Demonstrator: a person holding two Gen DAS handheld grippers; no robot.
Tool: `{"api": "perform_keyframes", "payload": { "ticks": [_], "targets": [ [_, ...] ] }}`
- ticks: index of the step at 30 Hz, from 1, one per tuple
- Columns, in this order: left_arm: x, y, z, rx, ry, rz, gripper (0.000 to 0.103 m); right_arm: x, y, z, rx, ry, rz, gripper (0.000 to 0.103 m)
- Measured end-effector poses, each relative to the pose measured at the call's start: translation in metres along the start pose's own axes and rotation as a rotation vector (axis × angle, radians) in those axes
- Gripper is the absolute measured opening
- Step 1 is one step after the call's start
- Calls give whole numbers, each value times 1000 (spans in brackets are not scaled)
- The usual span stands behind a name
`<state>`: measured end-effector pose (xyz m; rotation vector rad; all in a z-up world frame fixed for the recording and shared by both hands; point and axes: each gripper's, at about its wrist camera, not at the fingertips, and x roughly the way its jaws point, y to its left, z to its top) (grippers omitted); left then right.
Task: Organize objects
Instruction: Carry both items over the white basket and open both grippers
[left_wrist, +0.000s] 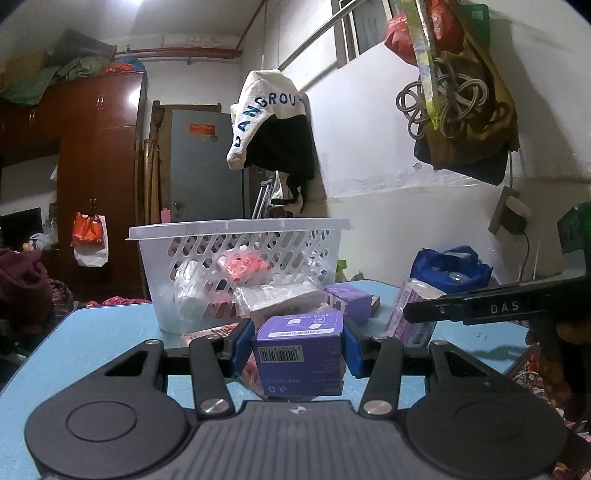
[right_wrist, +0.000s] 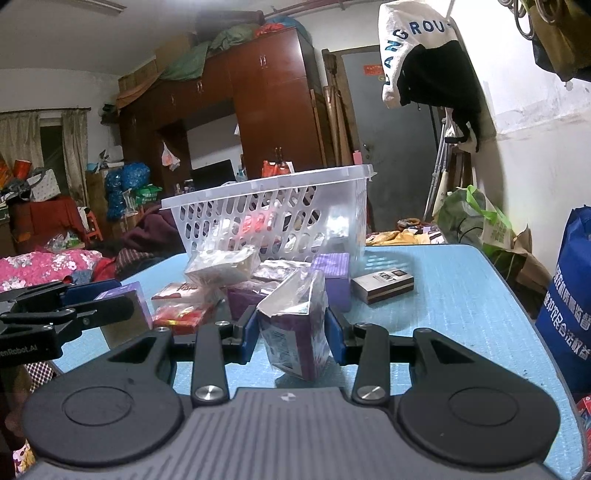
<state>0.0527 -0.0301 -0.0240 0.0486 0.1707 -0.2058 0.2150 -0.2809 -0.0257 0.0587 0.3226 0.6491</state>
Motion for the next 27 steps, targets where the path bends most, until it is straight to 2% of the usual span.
{"api": "perform_keyframes", "payload": {
  "ticks": [10,13,16,19,20,22,24,27],
  "targets": [
    [0,9,0,-19,-8,11,54,-1,3,1,-18,-6,6,42],
    [-1,17,5,-45,-19,2,54,-3,7,6,-34,-36,18,42],
    [5,28,31,-63,-59,-14,53,-9,16,32,-74,-104,45,42],
    [24,47,78,-111,-96,-34,53,-3,28,79,-142,-197,69,42],
    [34,52,94,-121,-100,-18,53,5,32,96,-166,-217,60,42],
    [62,68,123,-147,-79,10,53,33,35,128,-197,-198,69,42],
    [97,84,143,-186,-19,31,53,67,33,151,-192,-155,65,42],
    [139,101,148,-223,69,70,54,119,31,164,-205,-26,21,42]
  ]
}}
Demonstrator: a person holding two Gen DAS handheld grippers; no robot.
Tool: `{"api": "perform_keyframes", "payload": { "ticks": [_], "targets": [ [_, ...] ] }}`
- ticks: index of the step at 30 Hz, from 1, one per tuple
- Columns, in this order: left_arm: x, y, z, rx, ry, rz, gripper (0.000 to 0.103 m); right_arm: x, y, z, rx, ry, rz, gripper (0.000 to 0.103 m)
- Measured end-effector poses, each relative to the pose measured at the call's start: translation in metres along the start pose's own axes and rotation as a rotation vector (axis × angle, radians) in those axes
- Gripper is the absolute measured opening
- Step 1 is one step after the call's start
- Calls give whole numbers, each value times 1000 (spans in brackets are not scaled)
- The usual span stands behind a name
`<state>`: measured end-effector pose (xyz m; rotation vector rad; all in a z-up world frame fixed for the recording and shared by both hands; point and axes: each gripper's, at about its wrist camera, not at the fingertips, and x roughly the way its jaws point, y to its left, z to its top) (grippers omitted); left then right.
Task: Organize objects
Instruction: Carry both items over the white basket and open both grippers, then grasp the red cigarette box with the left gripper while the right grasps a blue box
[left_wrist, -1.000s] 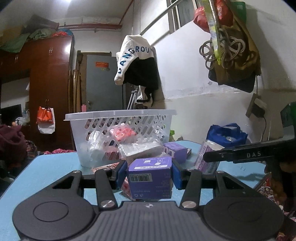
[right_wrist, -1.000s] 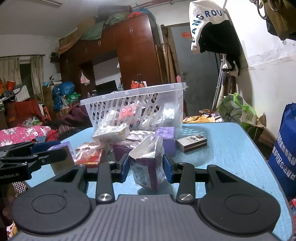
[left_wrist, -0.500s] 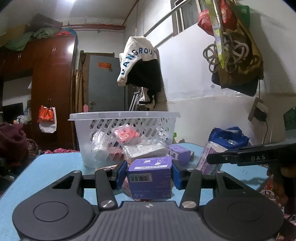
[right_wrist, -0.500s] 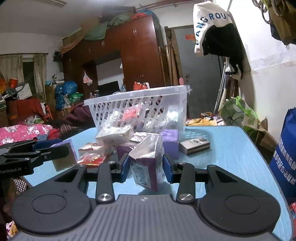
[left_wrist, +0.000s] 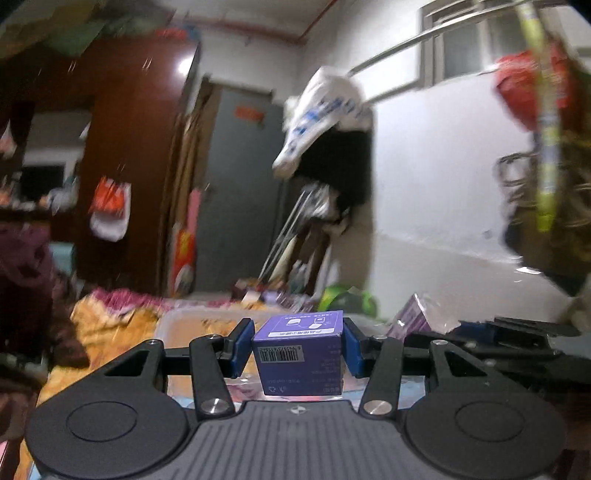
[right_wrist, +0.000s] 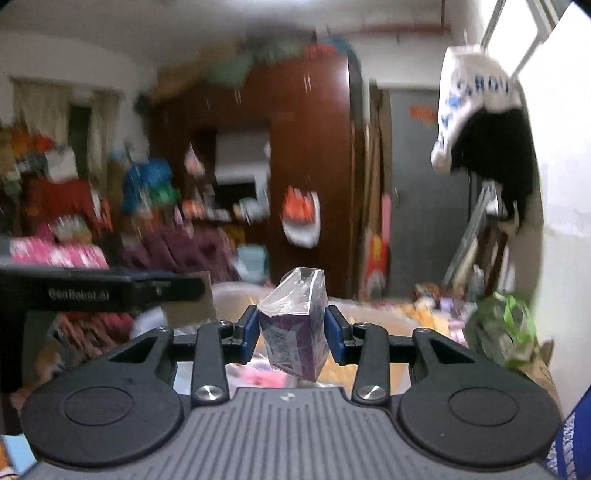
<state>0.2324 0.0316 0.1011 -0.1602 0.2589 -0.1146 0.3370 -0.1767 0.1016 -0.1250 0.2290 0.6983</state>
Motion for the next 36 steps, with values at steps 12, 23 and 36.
{"api": "perform_keyframes", "payload": {
  "ticks": [12,23,36],
  "targets": [
    [-51,5,-40,28,-1,56,98,-83,-3,-41,104,-72,-50,103],
    [-67,-34,-148,153,209,10,98,-6,-28,-115,183,307,-95,64],
    [-44,-63,-168,192,267,101,96,-61,-17,-135,194,201,-72,45]
  ]
}}
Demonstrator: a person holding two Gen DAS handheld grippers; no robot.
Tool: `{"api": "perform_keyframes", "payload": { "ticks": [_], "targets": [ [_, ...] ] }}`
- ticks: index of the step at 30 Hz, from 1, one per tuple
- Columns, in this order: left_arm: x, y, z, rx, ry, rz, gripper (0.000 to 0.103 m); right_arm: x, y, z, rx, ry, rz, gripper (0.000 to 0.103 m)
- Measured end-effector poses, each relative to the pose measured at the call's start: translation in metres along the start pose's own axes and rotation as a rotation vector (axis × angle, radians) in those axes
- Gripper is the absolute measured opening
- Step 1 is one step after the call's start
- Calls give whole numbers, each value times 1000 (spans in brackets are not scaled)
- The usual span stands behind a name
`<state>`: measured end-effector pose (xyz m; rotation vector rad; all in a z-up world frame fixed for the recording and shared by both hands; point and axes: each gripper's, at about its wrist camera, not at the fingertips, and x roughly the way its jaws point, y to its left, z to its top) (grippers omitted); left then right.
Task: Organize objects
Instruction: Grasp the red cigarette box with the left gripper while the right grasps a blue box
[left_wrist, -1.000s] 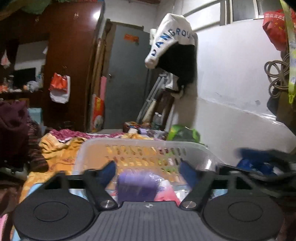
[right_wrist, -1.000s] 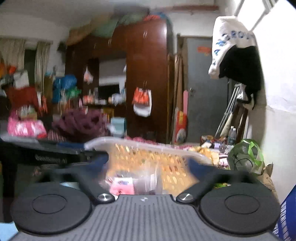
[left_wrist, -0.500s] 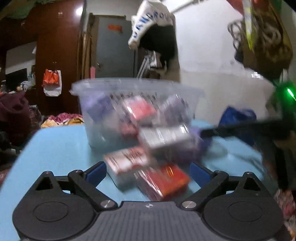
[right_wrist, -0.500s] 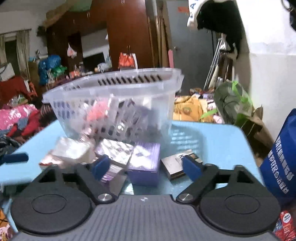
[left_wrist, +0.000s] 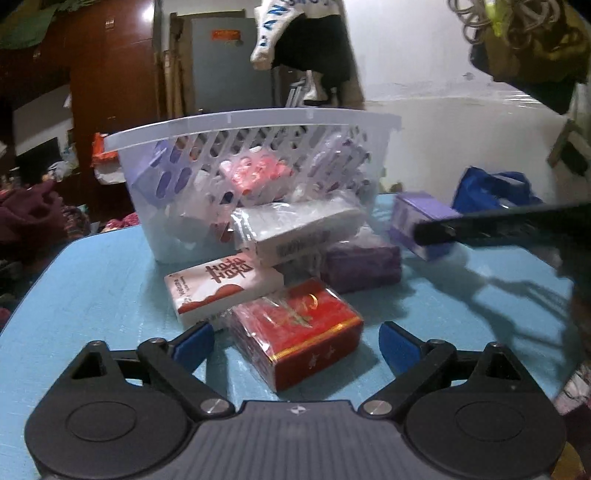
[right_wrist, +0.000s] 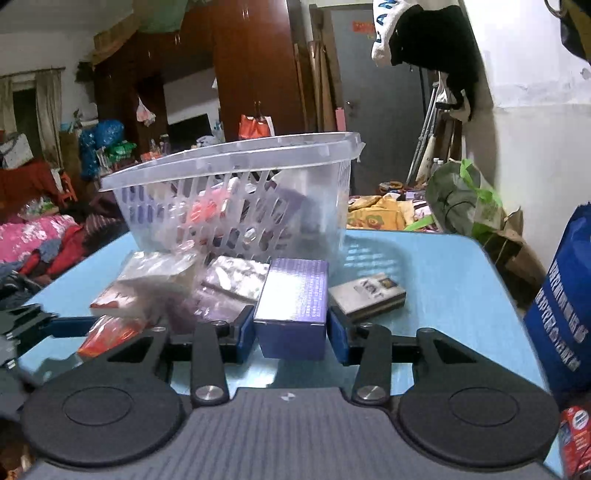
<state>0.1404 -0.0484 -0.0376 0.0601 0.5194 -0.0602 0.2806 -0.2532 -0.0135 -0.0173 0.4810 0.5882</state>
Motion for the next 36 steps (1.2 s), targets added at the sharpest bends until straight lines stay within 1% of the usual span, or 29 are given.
{"api": "perform_keyframes", "payload": {
  "ticks": [1,2,3,4,6,7,10,12,16,18,25,36],
  "targets": [
    [1,0,1,-11,0,12,95,-1,-2,-2,7,-5,9,46],
    [0,1,1,-19,0,18,91,-1,-3,-3,15,-8,12,46],
    [1,1,1,-21,2,23,80,-1,-4,-3,25,-12,20,46],
    [0,1,1,-20,-8,17,78,-3,-4,-4,29,-19,26,46],
    [-3,4,-1,-26,-22,14,77,-3,-5,-4,28,-23,38,46],
    [-6,8,-1,-35,-43,2,77,-4,-4,-5,26,-22,44,46],
    [-18,22,-4,-74,-117,-57,77,-7,-3,-7,20,-49,32,45],
    [-26,31,-6,-76,-168,-63,77,-8,-1,-7,9,-63,27,45],
    [-29,46,-9,-72,-215,-87,77,-12,2,-9,-2,-91,17,45],
    [-27,52,-12,-76,-224,-106,77,-15,2,-10,-4,-111,18,45],
    [-26,53,-21,-62,-241,-118,77,-22,2,-13,-8,-167,47,45],
    [-26,55,-23,-59,-241,-121,77,-25,5,-15,-14,-190,52,45]
  ]
}}
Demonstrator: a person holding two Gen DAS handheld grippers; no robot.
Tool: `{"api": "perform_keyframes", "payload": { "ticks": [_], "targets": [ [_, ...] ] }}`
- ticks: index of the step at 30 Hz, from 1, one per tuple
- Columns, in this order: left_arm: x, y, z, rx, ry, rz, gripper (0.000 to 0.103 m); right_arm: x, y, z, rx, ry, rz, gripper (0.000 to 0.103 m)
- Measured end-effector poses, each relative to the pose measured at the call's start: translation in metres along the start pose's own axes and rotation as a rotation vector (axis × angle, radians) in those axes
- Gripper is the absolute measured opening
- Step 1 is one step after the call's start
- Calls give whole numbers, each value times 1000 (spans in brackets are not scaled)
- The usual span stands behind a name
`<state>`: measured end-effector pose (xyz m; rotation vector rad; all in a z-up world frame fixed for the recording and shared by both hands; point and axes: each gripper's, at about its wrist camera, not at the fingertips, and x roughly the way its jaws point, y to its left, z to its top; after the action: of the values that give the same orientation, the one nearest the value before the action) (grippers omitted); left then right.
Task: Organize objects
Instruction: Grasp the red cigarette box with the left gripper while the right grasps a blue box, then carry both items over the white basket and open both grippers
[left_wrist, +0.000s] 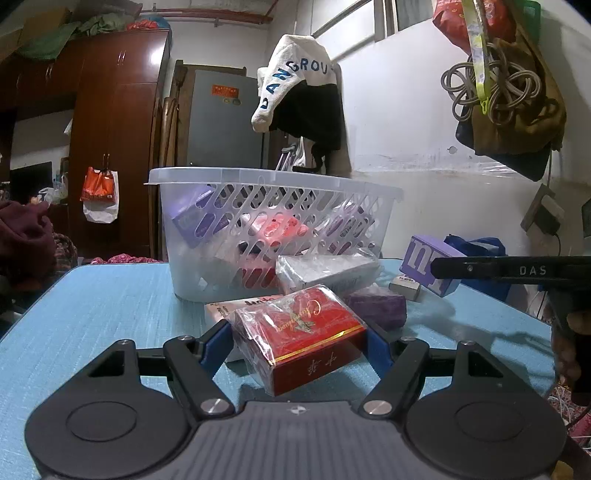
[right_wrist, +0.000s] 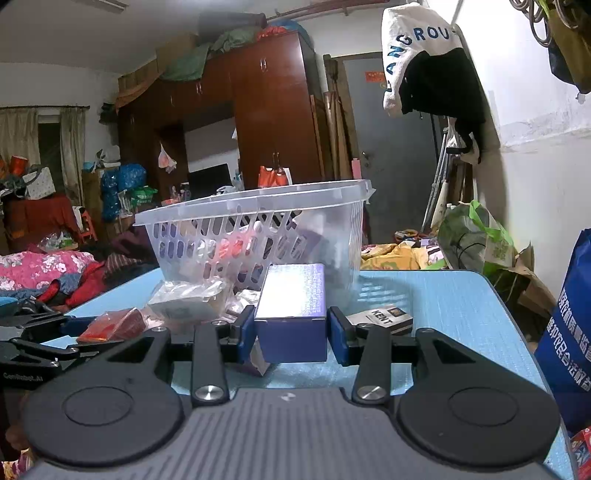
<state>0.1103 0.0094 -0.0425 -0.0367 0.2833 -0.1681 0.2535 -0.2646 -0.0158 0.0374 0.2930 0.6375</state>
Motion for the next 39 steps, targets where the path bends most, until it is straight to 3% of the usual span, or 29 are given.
{"api": "perform_keyframes", "payload": {
  "ticks": [5,9,11,14,17,19,23,27,28,30,31,32,34,35,37,39],
  "targets": [
    [-2,2,-2,-2,-15,0,77,-4,-1,-1,5,-20,1,45],
    [-16,9,4,-48,-74,-31,77,-18,4,-1,-17,-86,2,45],
    [-29,12,24,-50,-135,-45,77,-29,12,13,-16,-137,36,45],
    [-37,17,80,-41,-204,-46,77,-37,34,56,-79,-195,52,45],
    [-7,26,139,-38,-169,-23,77,-3,52,108,-144,-142,14,45],
    [31,39,168,-82,-77,-12,77,40,53,133,-134,-39,-6,45],
    [97,60,187,-152,70,39,77,112,47,147,-112,147,-15,45],
    [122,71,192,-175,97,65,78,133,40,145,-89,186,-41,47],
    [125,74,192,-191,97,58,79,130,37,146,-74,173,-25,49],
    [129,73,192,-201,119,50,96,118,34,150,-62,129,15,72],
    [131,72,192,-193,134,50,96,106,35,154,-69,93,8,94],
    [126,70,192,-182,130,62,96,93,37,156,-81,58,-9,103],
    [101,65,192,-164,80,67,98,55,37,158,-90,-45,-22,103],
    [85,62,189,-159,49,47,103,34,34,154,-76,-85,-12,103],
    [51,56,173,-134,-12,6,103,-2,20,138,-40,-140,-3,103],
    [27,48,142,-88,-2,-5,103,-17,-1,117,16,-109,-48,103]
  ]
}}
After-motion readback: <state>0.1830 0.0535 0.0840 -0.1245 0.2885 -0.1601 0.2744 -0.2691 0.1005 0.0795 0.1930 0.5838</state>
